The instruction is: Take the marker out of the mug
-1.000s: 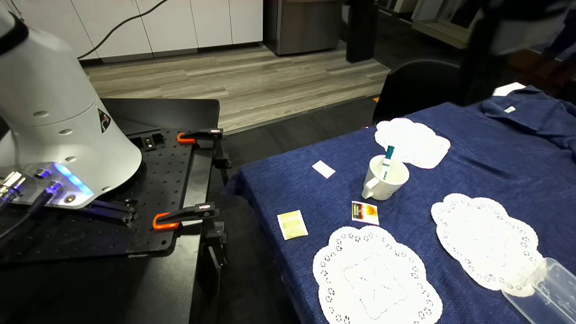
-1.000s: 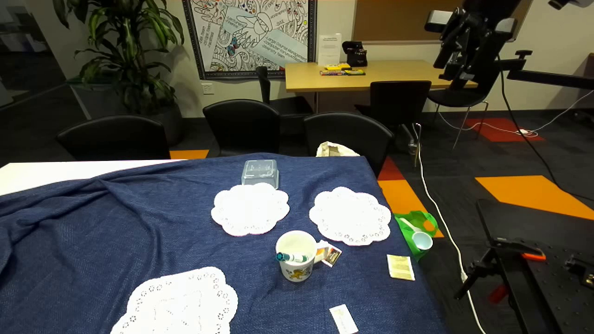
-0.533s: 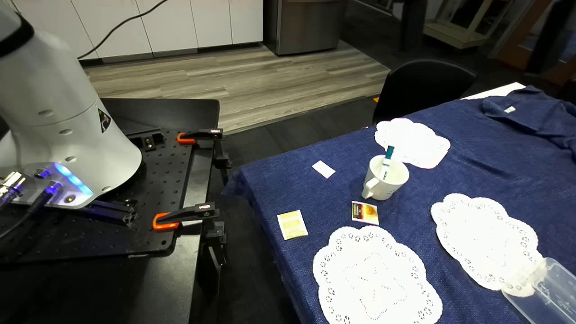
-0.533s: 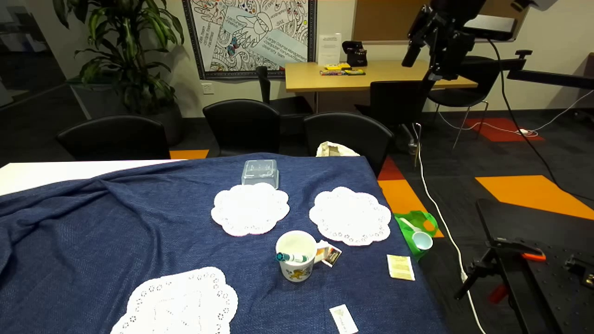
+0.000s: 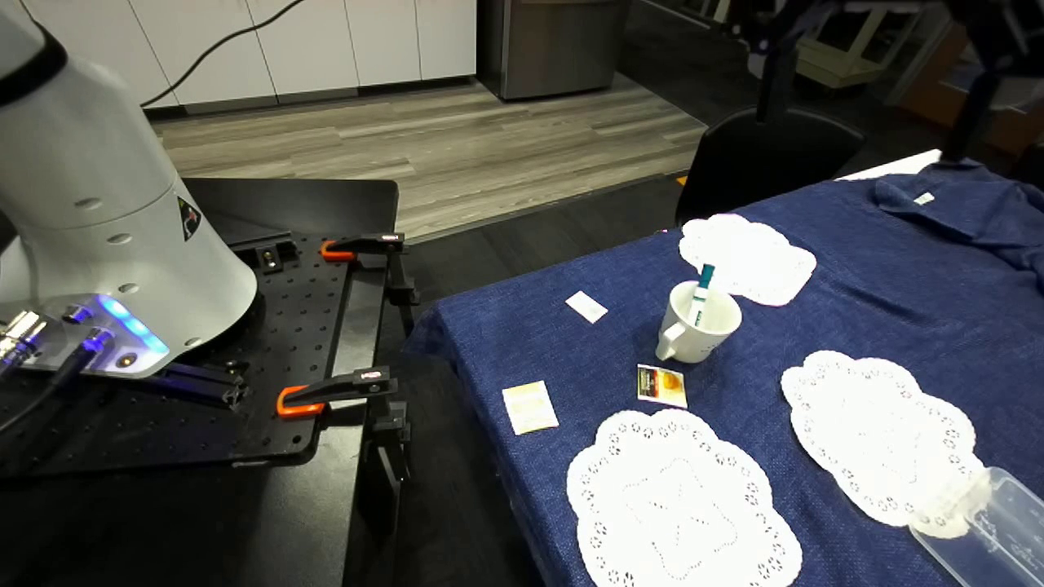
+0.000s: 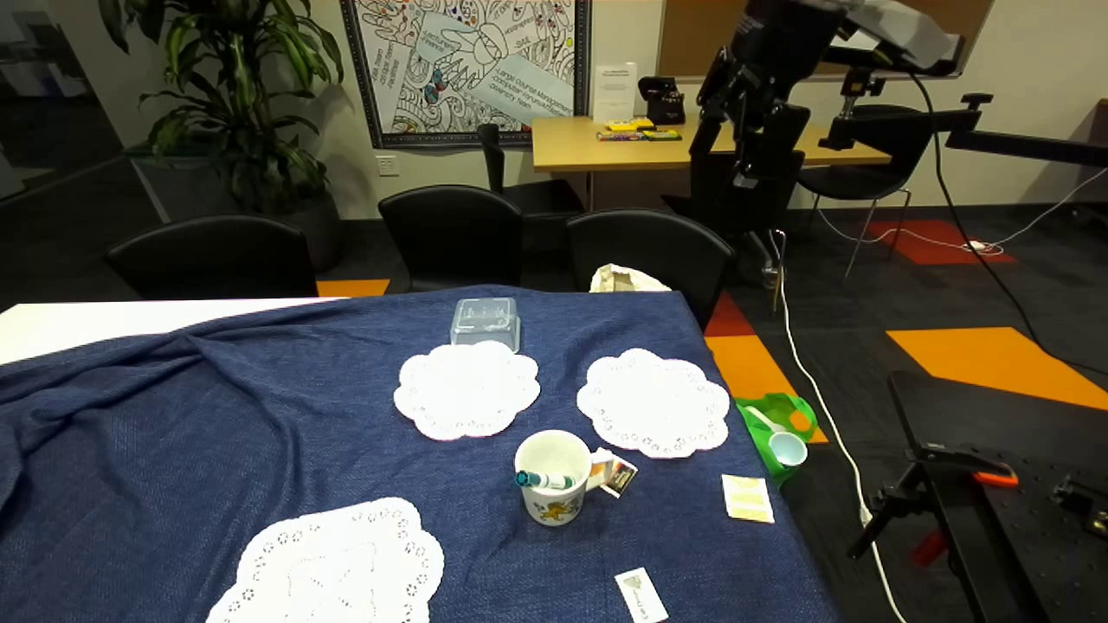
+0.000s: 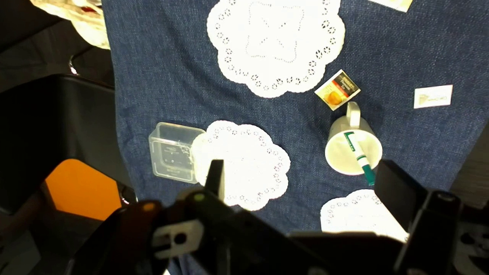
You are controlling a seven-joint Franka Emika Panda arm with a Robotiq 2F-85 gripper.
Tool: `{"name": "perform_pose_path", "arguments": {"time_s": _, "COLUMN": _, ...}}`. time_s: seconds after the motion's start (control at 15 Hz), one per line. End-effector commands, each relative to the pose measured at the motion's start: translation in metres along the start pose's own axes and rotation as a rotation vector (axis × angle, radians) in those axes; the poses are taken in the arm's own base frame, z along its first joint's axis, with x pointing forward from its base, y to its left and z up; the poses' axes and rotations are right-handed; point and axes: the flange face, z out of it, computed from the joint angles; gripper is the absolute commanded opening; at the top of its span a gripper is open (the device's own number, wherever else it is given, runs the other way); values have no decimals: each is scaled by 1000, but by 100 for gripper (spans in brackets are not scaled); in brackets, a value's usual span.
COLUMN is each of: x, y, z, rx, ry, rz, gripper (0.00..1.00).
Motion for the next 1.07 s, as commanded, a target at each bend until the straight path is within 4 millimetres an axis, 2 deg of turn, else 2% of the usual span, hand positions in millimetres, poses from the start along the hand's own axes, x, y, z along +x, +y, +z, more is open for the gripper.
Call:
{"name": "perform_pose_path", "arguments": {"time_s": 0.0, "x": 18, "y": -12, "z": 20, "rx": 29, "ry": 40, "rz": -59, "gripper": 100}}
{"name": "perform_pose_path", "arguments": {"time_s": 0.4, "x": 51, "y": -48, "z": 53, "rx": 94, "ry": 112, "rz": -176, "gripper": 100}}
{"name": "perform_pose_path", "arguments": {"time_s": 0.47, "x": 42, "y": -43, "z": 45, "rx": 83, "ry": 98, "rz": -155, "gripper": 100}}
{"name": "perform_pose_path", "arguments": {"time_s": 0.6, "x": 47, "y": -52, "z": 54, "rx": 100, "ry": 90, "rz": -167, "gripper": 100}}
{"name": "perform_pose_path", "arguments": {"time_s": 0.8, "x": 48, "y": -52, "z": 55, "rx": 100, "ry": 89, "rz": -168, "gripper": 100}}
{"name": "perform_pose_path", "arguments": {"time_s": 1.0, "x": 58, "y": -54, "z": 56, "rx": 65, "ry": 198, "rz": -272, "gripper": 100}}
